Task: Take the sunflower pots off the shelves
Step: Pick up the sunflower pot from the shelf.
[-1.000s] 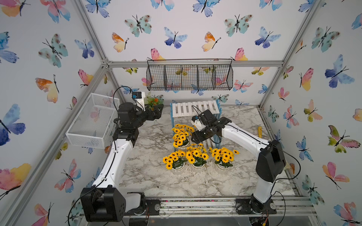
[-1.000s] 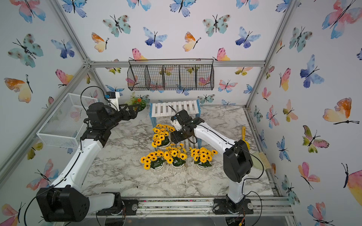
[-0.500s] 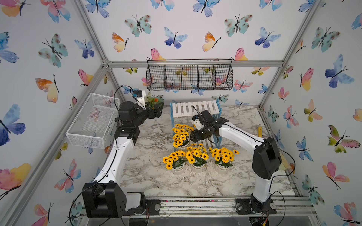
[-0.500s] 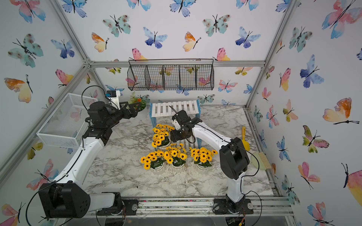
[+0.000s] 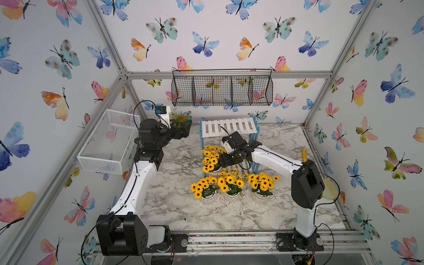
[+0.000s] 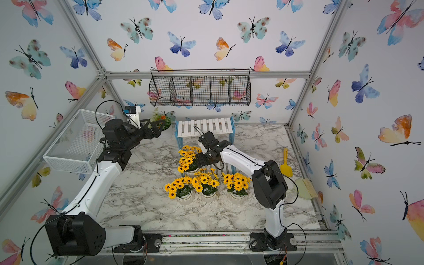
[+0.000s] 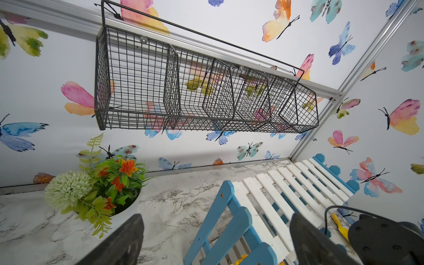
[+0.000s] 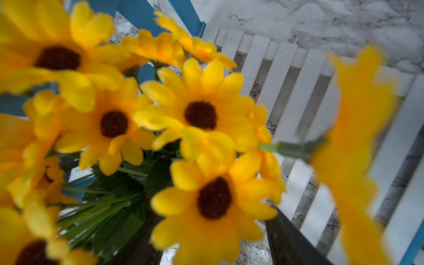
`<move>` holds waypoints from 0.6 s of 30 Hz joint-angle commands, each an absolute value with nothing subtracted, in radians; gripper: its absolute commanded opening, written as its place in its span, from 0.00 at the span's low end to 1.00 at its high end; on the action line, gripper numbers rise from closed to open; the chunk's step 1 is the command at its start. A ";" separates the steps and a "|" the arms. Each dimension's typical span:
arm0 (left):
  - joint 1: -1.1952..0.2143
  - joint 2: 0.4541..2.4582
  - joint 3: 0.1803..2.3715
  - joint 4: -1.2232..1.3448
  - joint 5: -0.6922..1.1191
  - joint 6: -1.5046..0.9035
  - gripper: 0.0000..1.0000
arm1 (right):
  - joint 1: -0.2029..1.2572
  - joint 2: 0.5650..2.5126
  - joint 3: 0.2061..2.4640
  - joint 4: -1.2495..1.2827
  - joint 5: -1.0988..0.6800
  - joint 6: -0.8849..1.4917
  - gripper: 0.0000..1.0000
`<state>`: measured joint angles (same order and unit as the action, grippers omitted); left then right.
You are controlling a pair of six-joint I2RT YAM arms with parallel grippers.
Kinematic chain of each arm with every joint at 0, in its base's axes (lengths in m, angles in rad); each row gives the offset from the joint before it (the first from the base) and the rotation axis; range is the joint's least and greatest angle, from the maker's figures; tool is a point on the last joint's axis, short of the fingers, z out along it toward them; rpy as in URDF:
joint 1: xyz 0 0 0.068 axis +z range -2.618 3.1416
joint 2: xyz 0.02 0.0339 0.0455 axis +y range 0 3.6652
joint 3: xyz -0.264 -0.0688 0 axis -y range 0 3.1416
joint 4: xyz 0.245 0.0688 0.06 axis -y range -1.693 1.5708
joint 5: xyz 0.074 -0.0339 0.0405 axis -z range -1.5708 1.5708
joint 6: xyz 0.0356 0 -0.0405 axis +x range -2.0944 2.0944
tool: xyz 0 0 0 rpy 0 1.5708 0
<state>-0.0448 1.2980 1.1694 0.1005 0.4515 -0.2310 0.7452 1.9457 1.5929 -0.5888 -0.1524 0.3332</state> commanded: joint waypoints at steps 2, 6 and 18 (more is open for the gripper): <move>-0.036 1.278 1.169 0.127 0.474 -0.218 0.98 | 0.748 1.979 1.614 -0.561 -0.132 0.354 0.70; -0.037 1.279 1.167 0.127 0.474 -0.218 0.98 | 0.752 1.996 1.621 -0.549 -0.135 0.356 0.70; -0.037 1.274 1.161 0.121 0.474 -0.209 0.98 | 0.780 2.044 1.655 -0.549 -0.081 0.349 0.68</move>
<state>-0.0448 1.2980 1.1694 0.1005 0.4515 -0.2245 0.7708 2.0148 1.6302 -0.5522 -0.1188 0.3477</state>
